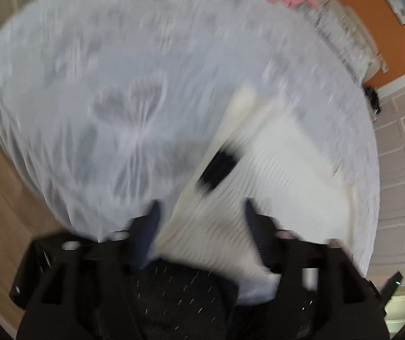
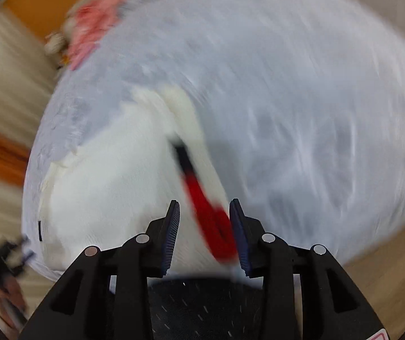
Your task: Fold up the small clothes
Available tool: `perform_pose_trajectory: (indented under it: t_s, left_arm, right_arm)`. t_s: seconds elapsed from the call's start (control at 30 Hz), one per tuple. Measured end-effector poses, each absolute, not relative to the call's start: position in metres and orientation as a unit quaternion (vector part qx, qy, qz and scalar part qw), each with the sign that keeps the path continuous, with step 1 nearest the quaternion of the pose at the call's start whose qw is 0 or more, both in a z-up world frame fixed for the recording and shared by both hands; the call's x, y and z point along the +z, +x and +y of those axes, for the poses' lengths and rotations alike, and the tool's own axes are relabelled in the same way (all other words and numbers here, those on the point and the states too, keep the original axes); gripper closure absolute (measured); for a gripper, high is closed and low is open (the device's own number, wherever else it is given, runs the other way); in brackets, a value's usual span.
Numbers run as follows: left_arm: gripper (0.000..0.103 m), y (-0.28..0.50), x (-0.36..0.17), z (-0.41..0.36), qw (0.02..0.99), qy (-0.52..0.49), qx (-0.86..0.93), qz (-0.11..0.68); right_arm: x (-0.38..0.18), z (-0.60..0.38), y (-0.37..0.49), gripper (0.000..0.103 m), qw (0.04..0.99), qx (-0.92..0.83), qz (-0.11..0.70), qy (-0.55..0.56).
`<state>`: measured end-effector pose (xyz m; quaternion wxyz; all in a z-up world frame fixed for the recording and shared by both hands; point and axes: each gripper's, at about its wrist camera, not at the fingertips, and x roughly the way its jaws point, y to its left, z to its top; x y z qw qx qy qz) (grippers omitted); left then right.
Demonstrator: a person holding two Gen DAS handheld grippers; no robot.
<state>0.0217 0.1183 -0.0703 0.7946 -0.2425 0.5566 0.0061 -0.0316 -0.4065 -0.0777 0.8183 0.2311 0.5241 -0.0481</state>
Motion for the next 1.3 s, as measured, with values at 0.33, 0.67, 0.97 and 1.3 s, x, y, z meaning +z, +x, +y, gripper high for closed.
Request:
perform_pose_trajectory:
  t_s: [0.33, 0.67, 0.97, 1.3]
  left_arm:
    - [0.068, 0.118, -0.131, 0.066, 0.784, -0.134, 0.02, 0.606]
    - [0.064, 0.123, -0.132, 0.057, 0.793, -0.091, 0.019, 0.602]
    - [0.06, 0.122, -0.13, 0.058, 0.793, -0.086, 0.025, 0.602]
    - [0.079, 0.132, -0.131, 0.074, 0.791, -0.129, 0.014, 0.598]
  right_arm:
    - [-0.139, -0.376, 0.093, 0.095, 0.789, -0.047, 0.594, 0.151]
    - [-0.142, -0.383, 0.09, 0.097, 0.791, -0.063, 0.594, 0.135]
    - [-0.123, -0.386, 0.112, 0.054, 0.806, -0.046, 0.574, 0.134]
    - [-0.131, -0.422, 0.119, 0.096, 0.802, -0.076, 0.562, 0.188]
